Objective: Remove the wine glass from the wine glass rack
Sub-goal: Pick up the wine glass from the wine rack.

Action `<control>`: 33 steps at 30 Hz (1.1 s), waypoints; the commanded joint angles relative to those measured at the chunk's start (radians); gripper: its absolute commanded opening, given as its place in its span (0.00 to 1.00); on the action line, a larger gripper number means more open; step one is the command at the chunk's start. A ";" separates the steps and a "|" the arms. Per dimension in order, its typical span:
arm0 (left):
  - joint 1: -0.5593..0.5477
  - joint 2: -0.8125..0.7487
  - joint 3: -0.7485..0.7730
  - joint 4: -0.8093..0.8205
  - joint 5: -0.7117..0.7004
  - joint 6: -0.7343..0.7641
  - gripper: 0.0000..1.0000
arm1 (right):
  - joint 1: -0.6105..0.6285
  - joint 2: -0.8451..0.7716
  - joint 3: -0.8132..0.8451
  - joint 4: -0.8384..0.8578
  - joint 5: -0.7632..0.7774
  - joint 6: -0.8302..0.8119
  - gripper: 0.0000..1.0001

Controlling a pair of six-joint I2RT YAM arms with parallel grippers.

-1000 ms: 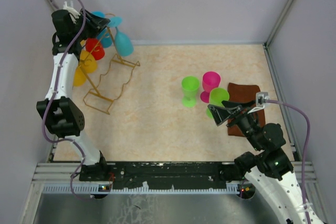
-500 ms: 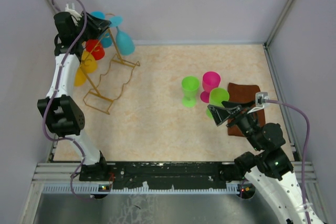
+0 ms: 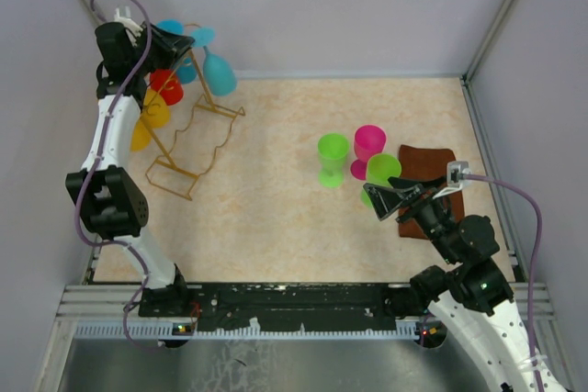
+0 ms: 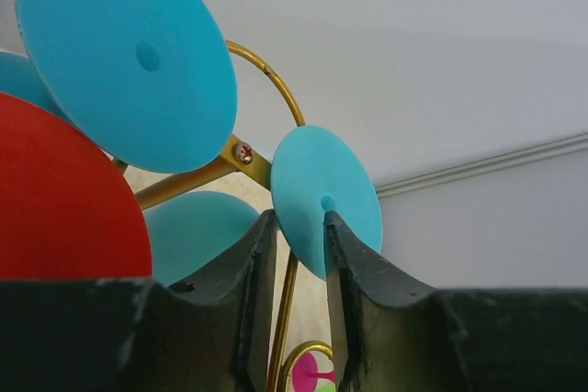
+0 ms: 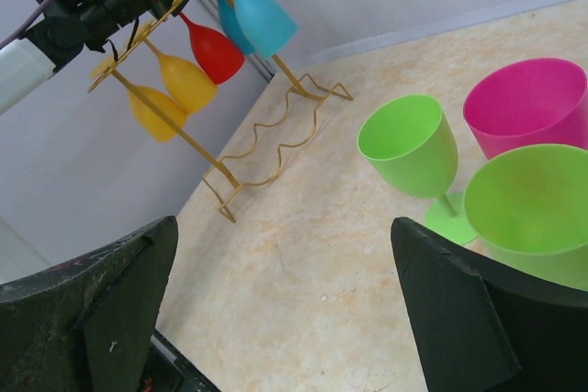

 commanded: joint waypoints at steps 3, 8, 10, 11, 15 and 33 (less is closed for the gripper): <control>0.007 0.008 -0.018 0.063 0.026 -0.045 0.30 | 0.000 -0.009 0.030 0.016 0.016 0.005 0.99; 0.007 -0.006 -0.054 0.095 0.027 -0.082 0.21 | 0.000 -0.009 0.031 0.014 0.018 0.007 0.99; 0.007 -0.011 -0.063 0.107 0.032 -0.096 0.18 | 0.001 -0.010 0.030 0.014 0.017 0.008 0.99; 0.006 -0.012 -0.065 0.107 0.033 -0.101 0.16 | 0.001 -0.010 0.030 0.014 0.017 0.009 0.99; 0.006 -0.021 -0.079 0.129 0.034 -0.131 0.13 | 0.001 -0.010 0.033 0.012 0.019 0.009 0.99; 0.008 -0.037 -0.139 0.269 0.096 -0.299 0.05 | 0.000 -0.026 0.030 0.011 0.023 0.009 0.99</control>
